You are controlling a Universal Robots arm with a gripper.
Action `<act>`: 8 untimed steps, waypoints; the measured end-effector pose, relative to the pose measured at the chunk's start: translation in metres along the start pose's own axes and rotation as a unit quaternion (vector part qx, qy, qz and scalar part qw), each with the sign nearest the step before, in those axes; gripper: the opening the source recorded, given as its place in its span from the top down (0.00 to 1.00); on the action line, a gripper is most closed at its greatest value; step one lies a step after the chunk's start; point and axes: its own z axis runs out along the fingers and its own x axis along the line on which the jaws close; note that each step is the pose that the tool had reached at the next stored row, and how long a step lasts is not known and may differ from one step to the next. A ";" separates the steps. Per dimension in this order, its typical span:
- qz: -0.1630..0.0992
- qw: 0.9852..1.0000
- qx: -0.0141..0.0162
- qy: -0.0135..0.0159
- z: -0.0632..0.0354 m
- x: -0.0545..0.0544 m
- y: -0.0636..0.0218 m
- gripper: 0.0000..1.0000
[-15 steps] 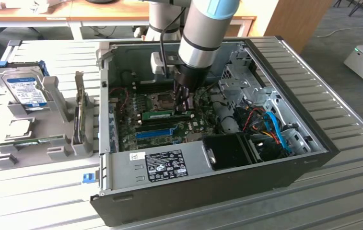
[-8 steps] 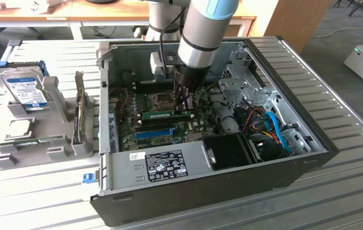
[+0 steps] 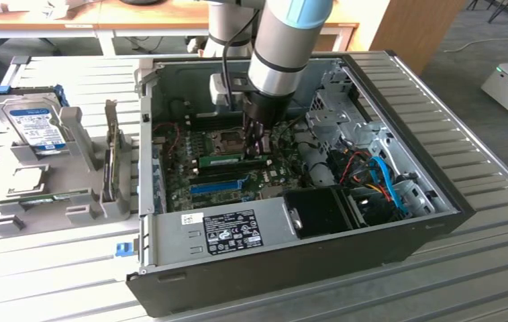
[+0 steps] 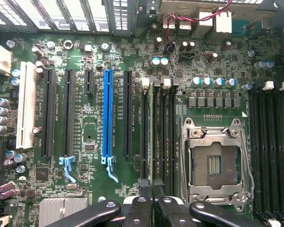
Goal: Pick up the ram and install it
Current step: 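Insert the ram into the slot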
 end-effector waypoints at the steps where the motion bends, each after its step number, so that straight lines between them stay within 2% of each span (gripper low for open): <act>1: 0.000 1.000 0.001 -0.001 0.0000 0.000 0.0001 0.87; 5: -0.001 1.000 0.002 -0.005 0.0001 0.000 0.0005 0.87; 8: -0.001 1.000 0.003 -0.005 0.0001 0.000 0.0006 0.87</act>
